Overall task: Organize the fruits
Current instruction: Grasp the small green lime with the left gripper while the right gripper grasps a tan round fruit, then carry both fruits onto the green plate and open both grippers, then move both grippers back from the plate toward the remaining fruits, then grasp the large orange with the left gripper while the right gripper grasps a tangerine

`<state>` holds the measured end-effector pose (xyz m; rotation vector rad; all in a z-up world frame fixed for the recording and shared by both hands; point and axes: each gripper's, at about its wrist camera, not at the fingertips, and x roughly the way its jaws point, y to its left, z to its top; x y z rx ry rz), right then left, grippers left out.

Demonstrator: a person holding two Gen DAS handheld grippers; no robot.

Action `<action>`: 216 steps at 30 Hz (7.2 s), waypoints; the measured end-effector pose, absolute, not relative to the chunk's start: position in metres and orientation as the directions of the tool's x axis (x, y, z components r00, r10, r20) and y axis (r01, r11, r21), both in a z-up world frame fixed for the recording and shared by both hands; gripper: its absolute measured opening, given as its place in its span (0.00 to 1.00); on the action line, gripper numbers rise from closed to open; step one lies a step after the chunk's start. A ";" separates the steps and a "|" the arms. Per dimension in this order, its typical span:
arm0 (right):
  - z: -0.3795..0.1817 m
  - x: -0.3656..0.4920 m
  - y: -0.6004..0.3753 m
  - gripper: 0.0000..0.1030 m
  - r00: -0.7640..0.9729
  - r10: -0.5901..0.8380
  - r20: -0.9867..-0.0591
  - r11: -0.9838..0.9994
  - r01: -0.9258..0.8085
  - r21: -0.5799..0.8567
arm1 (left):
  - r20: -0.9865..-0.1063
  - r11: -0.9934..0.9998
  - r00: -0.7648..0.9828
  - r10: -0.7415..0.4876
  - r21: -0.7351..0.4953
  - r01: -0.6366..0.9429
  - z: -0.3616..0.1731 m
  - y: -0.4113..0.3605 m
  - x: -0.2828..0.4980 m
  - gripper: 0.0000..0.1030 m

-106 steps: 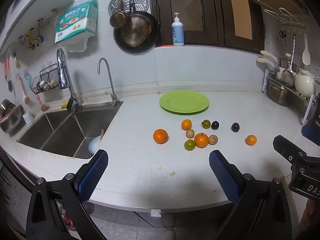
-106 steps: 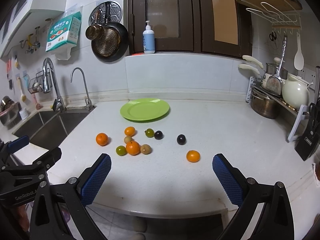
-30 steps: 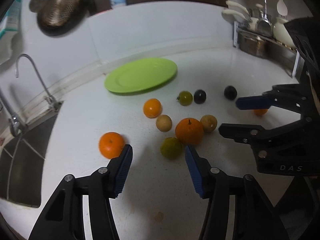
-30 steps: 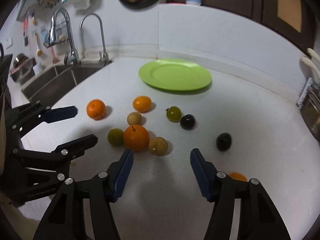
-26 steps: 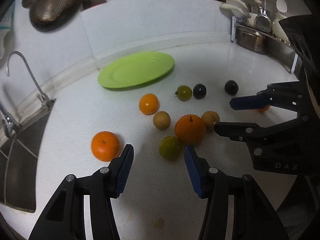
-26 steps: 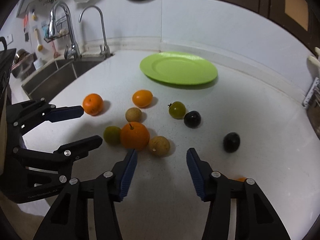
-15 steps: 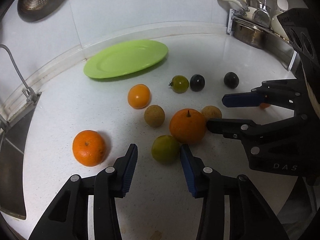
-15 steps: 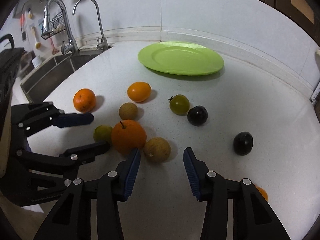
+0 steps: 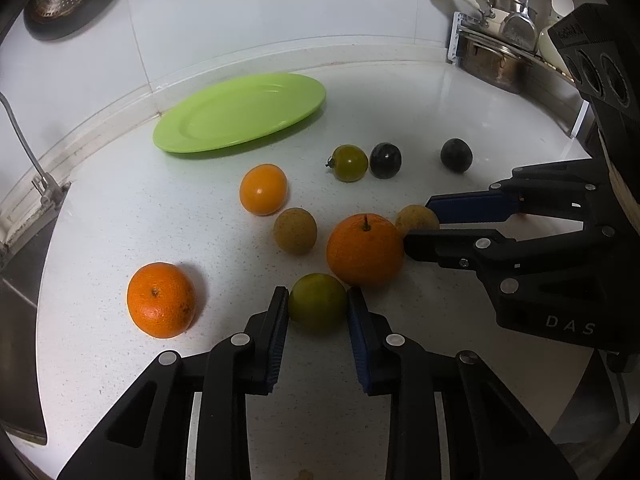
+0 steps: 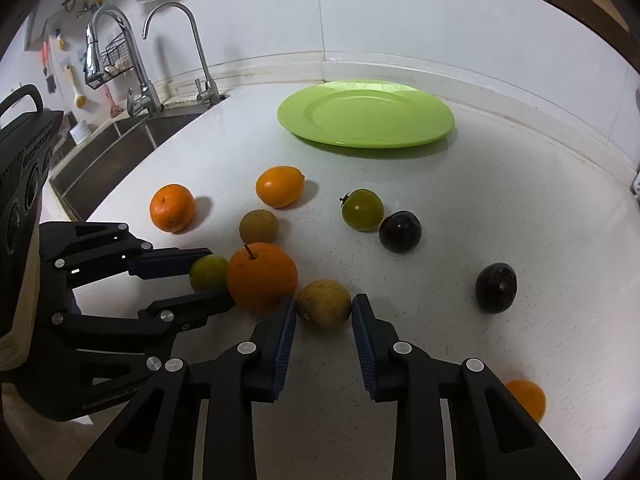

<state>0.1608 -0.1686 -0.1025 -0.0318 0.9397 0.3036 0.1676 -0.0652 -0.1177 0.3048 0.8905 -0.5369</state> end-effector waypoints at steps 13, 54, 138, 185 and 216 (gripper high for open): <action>-0.083 0.154 -0.170 0.16 0.593 0.219 -0.775 0.974 -0.180 0.138 | -0.785 0.847 0.541 -0.304 0.037 0.530 -0.094 -0.051 0.177 0.28; -0.091 0.141 -0.159 0.29 0.592 0.149 -0.792 0.989 -0.084 0.123 | -0.764 0.797 0.514 -0.389 0.001 0.604 -0.084 -0.041 0.179 0.28; -0.011 0.171 -0.133 0.71 0.757 -0.020 -0.653 0.998 0.049 0.027 | -0.642 0.931 0.733 -0.225 0.079 0.355 -0.012 0.028 0.206 0.90; -0.098 0.165 -0.123 0.46 0.579 0.130 -0.805 0.991 -0.084 0.100 | -0.786 0.895 0.566 -0.250 0.036 0.446 -0.110 0.011 0.211 0.49; -0.080 0.163 -0.122 0.41 0.620 0.144 -0.771 0.990 -0.094 0.110 | -0.752 0.887 0.591 -0.293 0.017 0.461 -0.086 0.014 0.202 0.39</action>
